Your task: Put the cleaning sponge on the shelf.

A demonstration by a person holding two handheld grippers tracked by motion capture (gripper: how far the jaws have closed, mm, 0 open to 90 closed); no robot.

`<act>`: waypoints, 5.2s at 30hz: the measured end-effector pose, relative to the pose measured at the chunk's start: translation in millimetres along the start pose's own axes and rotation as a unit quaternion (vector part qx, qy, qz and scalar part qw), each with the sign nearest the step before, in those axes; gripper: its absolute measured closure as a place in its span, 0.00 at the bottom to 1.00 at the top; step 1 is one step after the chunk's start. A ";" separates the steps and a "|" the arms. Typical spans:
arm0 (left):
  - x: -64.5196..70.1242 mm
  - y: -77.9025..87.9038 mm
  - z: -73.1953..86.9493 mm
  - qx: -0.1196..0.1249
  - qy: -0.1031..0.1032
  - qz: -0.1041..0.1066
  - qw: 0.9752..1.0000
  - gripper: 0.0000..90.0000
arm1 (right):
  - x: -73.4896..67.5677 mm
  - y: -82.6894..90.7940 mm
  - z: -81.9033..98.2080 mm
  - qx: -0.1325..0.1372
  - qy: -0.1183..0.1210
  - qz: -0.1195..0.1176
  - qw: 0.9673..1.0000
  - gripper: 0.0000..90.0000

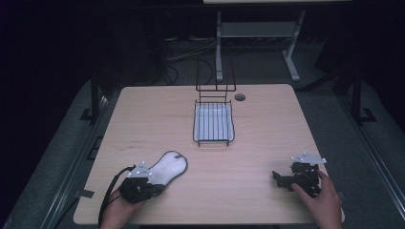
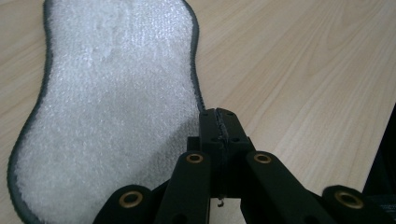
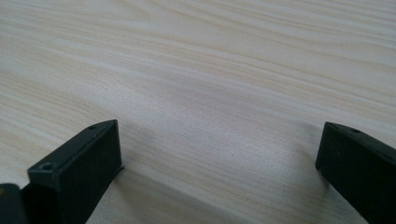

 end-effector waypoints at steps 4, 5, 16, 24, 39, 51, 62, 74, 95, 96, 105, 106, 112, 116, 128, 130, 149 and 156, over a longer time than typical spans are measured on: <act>-2.9 2.8 1.3 0.002 0.006 -0.003 1.000 1.00 | 0.0 0.0 0.0 0.000 0.000 0.000 1.000 0.00; -4.0 3.8 2.0 0.000 0.006 -0.004 1.000 1.00 | 0.0 0.0 0.0 0.000 0.000 0.000 1.000 0.00; -16.0 13.8 6.5 0.007 0.021 -0.015 1.000 1.00 | -0.2 0.1 0.0 0.000 -0.001 0.000 1.000 0.00; -24.8 19.7 10.1 0.011 0.034 -0.023 0.999 1.00 | -0.1 0.0 0.0 0.000 -0.001 0.000 1.000 0.00; -27.1 31.5 5.3 0.035 0.043 -0.010 0.998 0.94 | 0.0 0.0 0.0 0.000 -0.001 0.000 1.000 0.00; -35.4 39.7 -15.4 0.055 0.024 -0.011 0.998 0.51 | -0.2 -0.2 -0.4 0.000 -0.002 0.000 1.000 0.00; -48.1 27.5 -39.3 0.053 -0.007 -0.016 0.998 0.28 | 0.0 -0.5 -0.5 0.000 -0.001 0.001 1.000 0.00; -61.4 6.7 -48.8 0.039 -0.016 -0.022 0.999 0.19 | 0.1 -0.6 -0.6 0.000 -0.001 0.001 1.000 0.00; -67.9 -17.2 -42.1 0.002 -0.034 -0.031 0.999 0.15 | 0.1 -0.7 -0.7 0.000 0.000 0.000 1.000 0.00; -67.9 -17.5 -41.8 -0.001 -0.037 -0.032 0.999 0.15 | 0.1 -0.7 -0.7 0.000 0.000 0.001 1.000 0.00; -66.7 -19.5 -40.3 -0.005 -0.052 -0.043 0.998 0.14 | 0.1 -0.7 -0.7 0.000 0.000 0.000 1.000 0.00; -66.2 -19.8 -39.8 -0.006 -0.052 -0.042 0.998 0.14 | 0.1 -0.7 -0.6 0.000 0.000 0.000 1.000 0.00; -66.5 -20.7 -38.3 -0.001 -0.055 -0.045 0.997 0.14 | 0.0 -0.7 -0.6 0.000 -0.001 0.001 1.000 0.00; -67.6 -21.9 -37.2 -0.003 -0.046 -0.038 0.998 0.15 | 0.1 -0.7 -0.6 0.000 0.000 0.001 1.000 0.00; -65.9 -22.5 -36.1 -0.010 -0.033 -0.010 0.999 0.24 | 0.1 -0.7 -0.6 0.000 0.000 0.001 1.000 0.00; -65.9 -21.8 -35.9 -0.012 -0.036 -0.009 0.999 0.26 | 0.1 -0.7 -0.6 0.000 0.000 0.001 1.000 0.00; -64.9 -10.4 -39.3 0.004 -0.038 -0.023 0.999 0.51 | 0.1 -0.8 -0.9 0.000 0.000 0.001 1.000 0.00; -65.5 -1.4 -42.9 0.021 -0.029 -0.013 0.999 0.74 | 0.1 -0.8 -0.9 0.000 0.000 0.001 1.000 0.00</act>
Point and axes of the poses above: each handheld gripper's, and its own axes: y roughly backward along the jaws, z roughly out of its underside, x roughly to its right, the point moved 8 cm from there along -y, roughly forward along the jaws, and after that the axes turned 9 degrees about y, right-handed, at the moved point
